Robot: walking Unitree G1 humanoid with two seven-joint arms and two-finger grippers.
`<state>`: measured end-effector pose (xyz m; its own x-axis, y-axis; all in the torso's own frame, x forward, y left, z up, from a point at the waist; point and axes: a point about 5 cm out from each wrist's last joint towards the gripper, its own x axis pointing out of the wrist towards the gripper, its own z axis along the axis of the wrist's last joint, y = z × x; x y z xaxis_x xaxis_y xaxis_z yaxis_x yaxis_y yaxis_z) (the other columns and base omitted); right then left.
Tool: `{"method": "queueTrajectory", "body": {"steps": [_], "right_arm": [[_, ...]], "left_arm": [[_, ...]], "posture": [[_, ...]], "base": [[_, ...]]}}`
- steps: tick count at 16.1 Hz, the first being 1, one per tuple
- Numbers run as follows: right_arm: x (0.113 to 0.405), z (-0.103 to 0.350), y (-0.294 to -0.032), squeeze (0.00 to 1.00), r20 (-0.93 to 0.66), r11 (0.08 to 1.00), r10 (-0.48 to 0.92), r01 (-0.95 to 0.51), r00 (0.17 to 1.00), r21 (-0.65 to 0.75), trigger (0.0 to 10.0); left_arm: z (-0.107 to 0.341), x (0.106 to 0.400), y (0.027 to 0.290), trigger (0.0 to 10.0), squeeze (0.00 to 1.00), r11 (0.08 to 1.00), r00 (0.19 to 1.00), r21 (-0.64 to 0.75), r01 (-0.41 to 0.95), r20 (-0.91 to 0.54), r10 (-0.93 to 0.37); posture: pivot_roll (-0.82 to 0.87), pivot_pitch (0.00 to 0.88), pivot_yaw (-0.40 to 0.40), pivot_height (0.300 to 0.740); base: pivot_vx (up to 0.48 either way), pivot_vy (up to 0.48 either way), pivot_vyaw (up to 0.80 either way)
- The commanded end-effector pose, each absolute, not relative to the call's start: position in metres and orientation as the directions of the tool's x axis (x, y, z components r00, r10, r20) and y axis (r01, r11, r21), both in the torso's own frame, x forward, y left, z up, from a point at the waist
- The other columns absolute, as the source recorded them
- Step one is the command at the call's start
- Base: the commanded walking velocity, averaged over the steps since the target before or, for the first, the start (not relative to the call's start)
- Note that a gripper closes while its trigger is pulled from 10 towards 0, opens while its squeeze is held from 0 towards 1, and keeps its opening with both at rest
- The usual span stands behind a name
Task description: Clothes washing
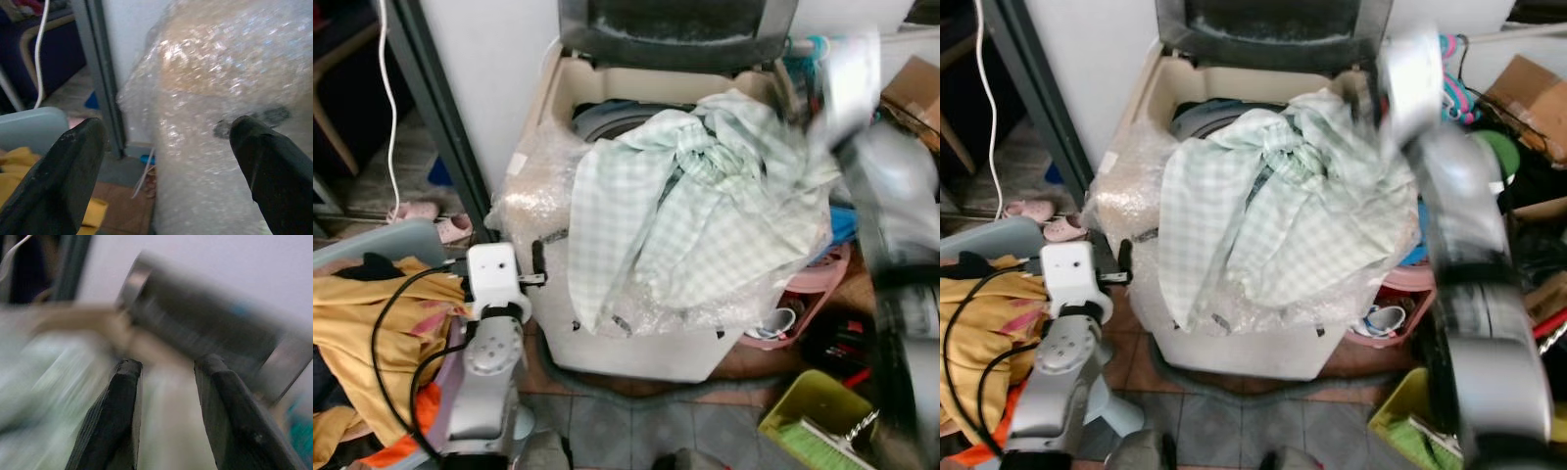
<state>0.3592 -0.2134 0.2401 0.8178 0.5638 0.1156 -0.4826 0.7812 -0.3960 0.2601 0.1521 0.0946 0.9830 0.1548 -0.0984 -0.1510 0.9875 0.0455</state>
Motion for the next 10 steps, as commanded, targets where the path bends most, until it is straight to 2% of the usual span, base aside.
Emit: {"method": "queueTrajectory", "body": {"steps": [1,3,4,6,7,8,9,10], "right_arm": [[0.341,0.236,-0.209,1.0,0.038,0.688,0.677,-0.613,0.735,-0.388,10.0],[0.326,0.207,-0.221,1.0,-0.1,0.642,0.691,-0.671,0.716,-0.37,10.0],[0.326,0.203,-0.228,1.0,-0.121,0.66,0.664,-0.654,0.738,-0.371,10.0],[0.341,0.196,-0.246,1.0,-0.196,0.742,0.464,-0.5,0.864,-0.446,10.0],[0.345,0.194,-0.245,1.0,-0.2,0.752,0.425,-0.467,0.883,-0.466,0.0],[0.35,0.189,-0.242,0.85,-0.234,0.737,0.389,-0.454,0.891,-0.501,0.0],[0.353,0.185,-0.241,0.32,-0.249,0.735,0.369,-0.445,0.895,-0.512,0.0],[0.357,0.183,-0.239,0.0,-0.255,0.75,0.357,-0.439,0.899,-0.495,0.0]], "left_arm": [[0.098,0.261,0.146,10.0,0.0,0.993,0.99,0.047,-0.11,-0.087,0.114],[0.1,0.263,0.141,10.0,0.0,0.996,0.994,0.044,-0.071,-0.082,0.075],[0.101,0.264,0.139,10.0,0.0,0.998,0.995,0.038,-0.057,-0.079,0.06],[0.103,0.263,0.14,10.0,0.0,0.998,0.996,0.049,-0.045,-0.074,0.048],[0.102,0.262,0.141,10.0,0.0,0.997,0.995,0.052,-0.052,-0.077,0.056],[0.103,0.261,0.142,10.0,0.0,0.997,0.995,0.052,-0.059,-0.078,0.063],[0.103,0.26,0.143,10.0,0.0,0.997,0.995,0.052,-0.063,-0.078,0.067],[0.103,0.259,0.144,10.0,0.0,0.996,0.994,0.054,-0.066,-0.078,0.07]], "posture": [[-0.05,0.027,-0.006,0.74],[-0.05,0.028,0.001,0.74],[-0.04,0.027,0.004,0.74],[-0.03,0.024,-0.001,0.74],[-0.02,0.025,-0.006,0.74],[-0.01,0.026,-0.014,0.74],[-0.01,0.026,-0.017,0.74],[-0.01,0.026,-0.019,0.74]], "base": [[0.0,0.0,0.0],[0.0,0.0,0.0],[0.0,0.0,0.0],[0.0,0.0,0.0],[0.0,0.0,0.0],[0.0,0.0,0.0],[0.0,0.0,0.0],[0.0,0.0,0.0]]}}
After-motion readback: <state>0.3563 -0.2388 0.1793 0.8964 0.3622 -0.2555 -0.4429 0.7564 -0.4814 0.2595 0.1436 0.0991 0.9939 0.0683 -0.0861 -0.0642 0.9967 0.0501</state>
